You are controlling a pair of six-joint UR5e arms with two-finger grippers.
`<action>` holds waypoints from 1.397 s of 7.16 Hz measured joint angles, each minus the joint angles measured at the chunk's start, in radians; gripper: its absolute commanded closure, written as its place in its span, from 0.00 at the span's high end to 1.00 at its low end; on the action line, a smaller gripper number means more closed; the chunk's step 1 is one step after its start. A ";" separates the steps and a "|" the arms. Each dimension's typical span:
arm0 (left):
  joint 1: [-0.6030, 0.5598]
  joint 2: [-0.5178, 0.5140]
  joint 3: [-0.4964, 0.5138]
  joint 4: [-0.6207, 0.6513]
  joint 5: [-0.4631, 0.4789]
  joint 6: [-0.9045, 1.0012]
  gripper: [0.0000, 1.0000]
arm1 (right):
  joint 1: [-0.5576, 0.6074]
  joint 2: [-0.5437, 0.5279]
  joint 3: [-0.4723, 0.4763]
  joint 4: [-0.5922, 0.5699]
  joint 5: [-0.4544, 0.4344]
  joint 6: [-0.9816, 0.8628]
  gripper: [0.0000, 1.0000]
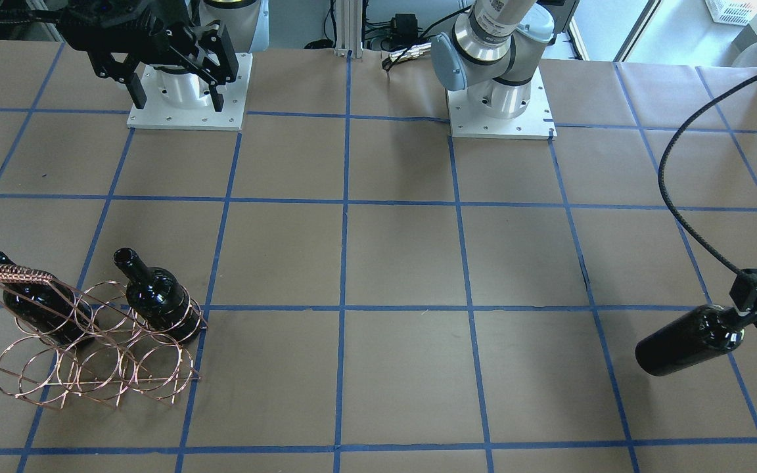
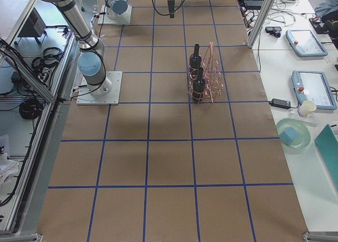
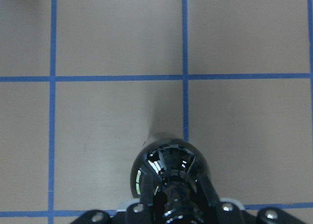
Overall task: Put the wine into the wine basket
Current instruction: 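Lift the dark bottle with the left gripper, then carry the bottle with the left gripper toward the table center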
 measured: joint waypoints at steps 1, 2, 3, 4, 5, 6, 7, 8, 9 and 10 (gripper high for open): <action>-0.067 0.040 -0.019 -0.012 0.001 -0.092 0.00 | 0.000 0.000 0.000 0.000 -0.001 0.000 1.00; -0.139 0.077 -0.050 -0.014 0.002 -0.191 0.00 | 0.000 0.000 0.000 0.002 -0.002 0.000 1.00; -0.208 0.112 -0.092 -0.010 0.001 -0.292 0.00 | 0.000 0.000 0.000 0.002 -0.002 0.000 1.00; -0.275 0.139 -0.129 -0.005 -0.001 -0.386 0.00 | 0.000 0.000 0.000 0.002 -0.001 0.000 1.00; -0.349 0.159 -0.159 -0.001 0.000 -0.470 0.00 | 0.000 0.000 0.000 0.001 0.002 0.000 1.00; -0.427 0.175 -0.192 0.003 0.002 -0.538 0.00 | 0.000 0.000 0.000 0.000 0.003 0.000 1.00; -0.491 0.189 -0.234 0.019 0.003 -0.577 0.00 | 0.000 0.000 0.000 0.000 0.002 0.000 1.00; -0.529 0.203 -0.282 0.043 0.005 -0.593 0.00 | 0.000 0.000 0.000 0.000 0.002 0.000 1.00; -0.548 0.222 -0.328 0.059 0.010 -0.597 0.00 | 0.000 0.000 0.000 0.000 0.001 0.000 1.00; -0.562 0.240 -0.367 0.066 0.030 -0.600 0.00 | 0.000 0.000 0.000 0.000 0.000 0.000 1.00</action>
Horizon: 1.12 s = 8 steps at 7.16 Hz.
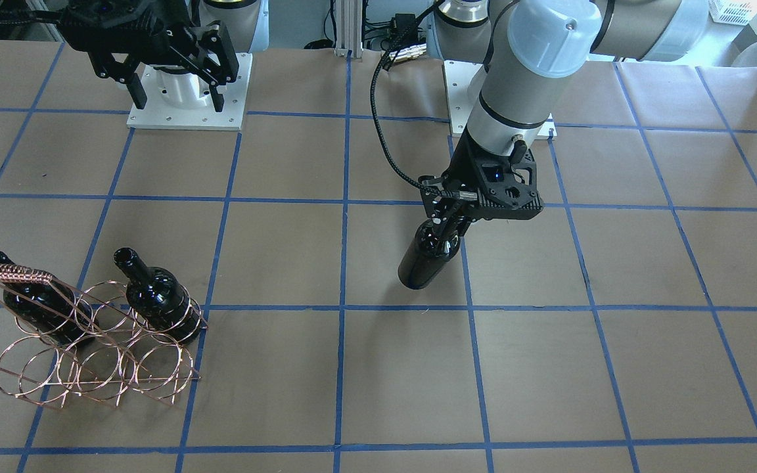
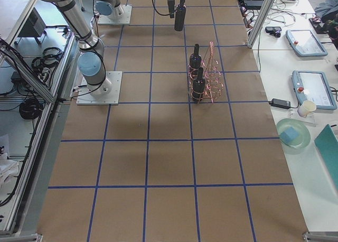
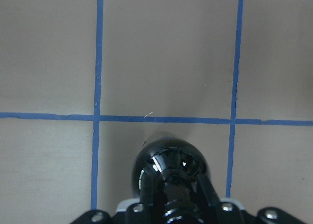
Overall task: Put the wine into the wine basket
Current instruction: 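Carry the bottle with the left gripper toward the table center, then stand the bottle upright on the table and open the left gripper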
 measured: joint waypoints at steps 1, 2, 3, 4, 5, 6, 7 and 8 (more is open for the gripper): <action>-0.023 0.010 -0.026 0.002 0.027 -0.005 0.00 | 0.000 0.000 0.000 0.000 -0.001 0.000 1.00; -0.043 0.014 -0.039 0.003 0.044 -0.008 0.00 | 0.000 0.000 0.000 -0.001 -0.001 0.000 1.00; -0.054 0.015 -0.044 0.003 0.050 -0.010 0.00 | 0.000 0.000 0.000 0.000 -0.001 0.000 1.00; -0.058 0.012 -0.047 0.003 0.052 -0.011 0.00 | 0.000 0.000 0.000 0.000 -0.001 0.000 1.00; -0.059 0.008 -0.048 0.003 0.053 -0.014 0.00 | 0.000 0.000 0.000 0.000 -0.001 -0.001 1.00; -0.061 0.005 -0.048 0.007 0.052 -0.028 0.00 | 0.000 0.000 0.000 0.000 -0.001 0.000 1.00; -0.063 0.007 -0.050 0.013 0.053 -0.044 0.00 | 0.000 0.000 0.000 0.000 -0.001 0.000 1.00; -0.068 0.011 -0.054 0.016 0.055 -0.053 0.00 | 0.000 0.000 0.000 0.000 -0.001 0.000 1.00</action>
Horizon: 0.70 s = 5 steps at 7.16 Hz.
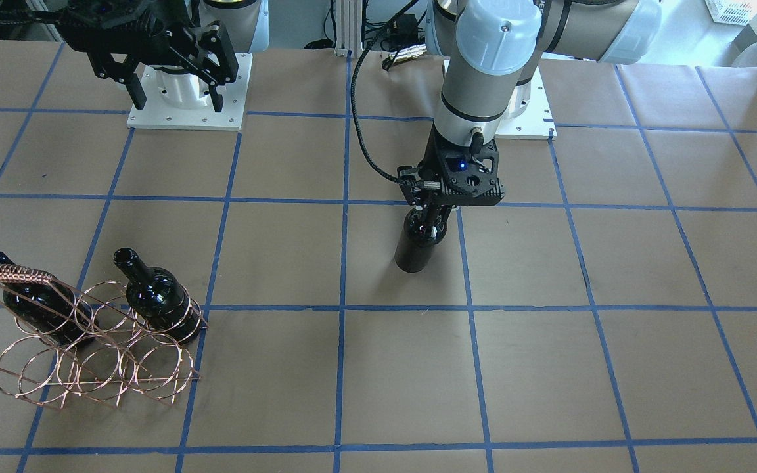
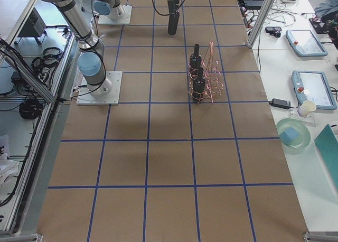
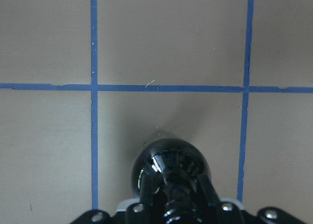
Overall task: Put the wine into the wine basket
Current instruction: 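Stand the bottle upright on the table and open the left gripper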
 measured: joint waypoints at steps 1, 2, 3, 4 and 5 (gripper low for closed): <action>-0.005 0.001 -0.007 0.002 0.000 -0.007 0.00 | 0.000 0.000 0.000 0.000 0.000 -0.002 1.00; -0.008 0.002 -0.011 0.005 0.000 -0.010 0.00 | 0.000 0.000 0.000 0.002 -0.001 -0.005 1.00; -0.008 0.001 -0.012 0.008 0.001 -0.011 0.00 | 0.000 0.001 0.000 0.002 0.000 -0.007 1.00; -0.009 0.000 -0.012 0.009 0.001 -0.012 0.00 | 0.000 0.001 0.000 0.003 -0.003 -0.008 1.00; -0.009 -0.003 -0.011 0.009 0.001 -0.012 0.00 | 0.000 0.000 0.000 0.004 -0.006 -0.008 1.00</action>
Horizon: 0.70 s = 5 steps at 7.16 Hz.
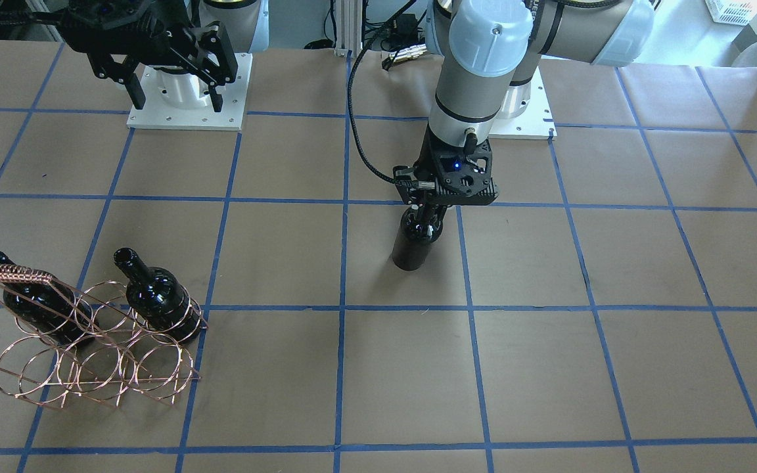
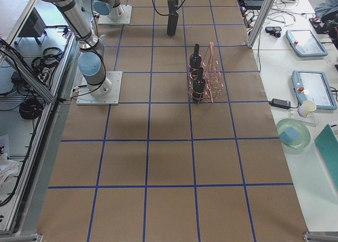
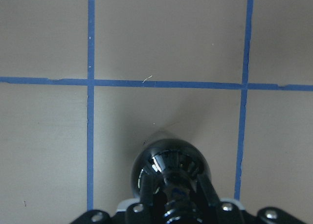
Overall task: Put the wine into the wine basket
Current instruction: 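Stand the bottle upright on the table and open the left gripper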
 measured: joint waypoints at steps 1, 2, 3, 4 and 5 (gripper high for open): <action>0.000 -0.003 0.001 0.001 0.000 0.000 0.00 | 0.000 -0.001 0.000 -0.001 -0.003 0.000 1.00; 0.000 -0.005 0.001 0.001 0.000 0.001 0.30 | 0.000 -0.001 0.000 -0.002 -0.001 0.002 1.00; 0.000 -0.007 0.001 0.001 0.000 0.003 0.74 | 0.001 -0.001 0.000 -0.004 0.005 0.004 1.00; 0.000 -0.008 0.000 0.000 0.001 0.003 0.88 | 0.001 0.000 0.000 -0.009 0.009 0.004 1.00; 0.000 -0.006 0.000 -0.001 0.002 -0.002 1.00 | 0.000 0.000 0.000 -0.012 0.011 0.005 1.00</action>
